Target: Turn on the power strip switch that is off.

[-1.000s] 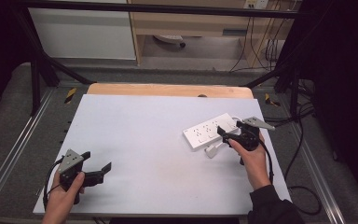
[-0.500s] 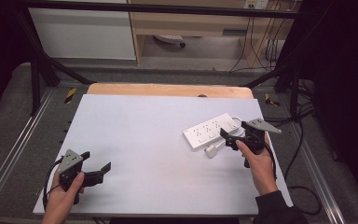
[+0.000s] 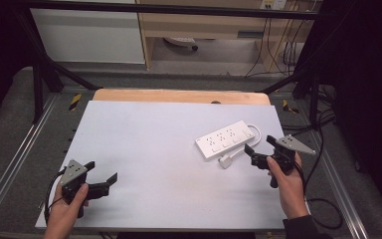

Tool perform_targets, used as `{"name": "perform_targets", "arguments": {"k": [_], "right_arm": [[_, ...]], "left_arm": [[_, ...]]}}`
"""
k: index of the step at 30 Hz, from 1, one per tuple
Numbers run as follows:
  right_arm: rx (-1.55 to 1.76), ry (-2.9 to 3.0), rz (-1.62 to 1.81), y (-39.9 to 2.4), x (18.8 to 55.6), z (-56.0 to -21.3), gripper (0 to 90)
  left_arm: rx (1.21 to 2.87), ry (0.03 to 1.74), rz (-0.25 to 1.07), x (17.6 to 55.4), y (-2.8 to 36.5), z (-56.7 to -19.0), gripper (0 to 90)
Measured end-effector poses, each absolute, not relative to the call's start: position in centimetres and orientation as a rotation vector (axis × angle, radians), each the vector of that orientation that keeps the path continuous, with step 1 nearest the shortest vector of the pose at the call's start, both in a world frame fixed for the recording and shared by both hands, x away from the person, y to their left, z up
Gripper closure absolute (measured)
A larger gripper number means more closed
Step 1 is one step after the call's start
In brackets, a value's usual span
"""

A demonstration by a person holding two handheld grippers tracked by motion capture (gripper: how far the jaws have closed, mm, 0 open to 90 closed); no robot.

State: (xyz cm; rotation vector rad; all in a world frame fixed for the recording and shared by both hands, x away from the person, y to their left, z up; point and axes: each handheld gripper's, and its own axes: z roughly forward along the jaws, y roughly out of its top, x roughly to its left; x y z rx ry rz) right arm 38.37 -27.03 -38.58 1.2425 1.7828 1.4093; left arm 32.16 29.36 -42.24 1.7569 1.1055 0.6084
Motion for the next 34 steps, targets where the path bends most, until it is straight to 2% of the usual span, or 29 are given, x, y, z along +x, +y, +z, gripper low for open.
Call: {"name": "perform_targets", "arguments": {"k": [15, 34], "right_arm": [[1.236, 1.820, 1.348, -28.9, 36.5, -40.1, 6.3], [1.283, 1.963, 1.227, -29.6, 36.1, -44.0, 5.4]], "left_arm": [[1.748, 1.110, 0.611, 32.1, 29.6, -42.2, 5.7], [1.754, 1.108, 0.611, 32.1, 29.5, -42.2, 5.7]]}}
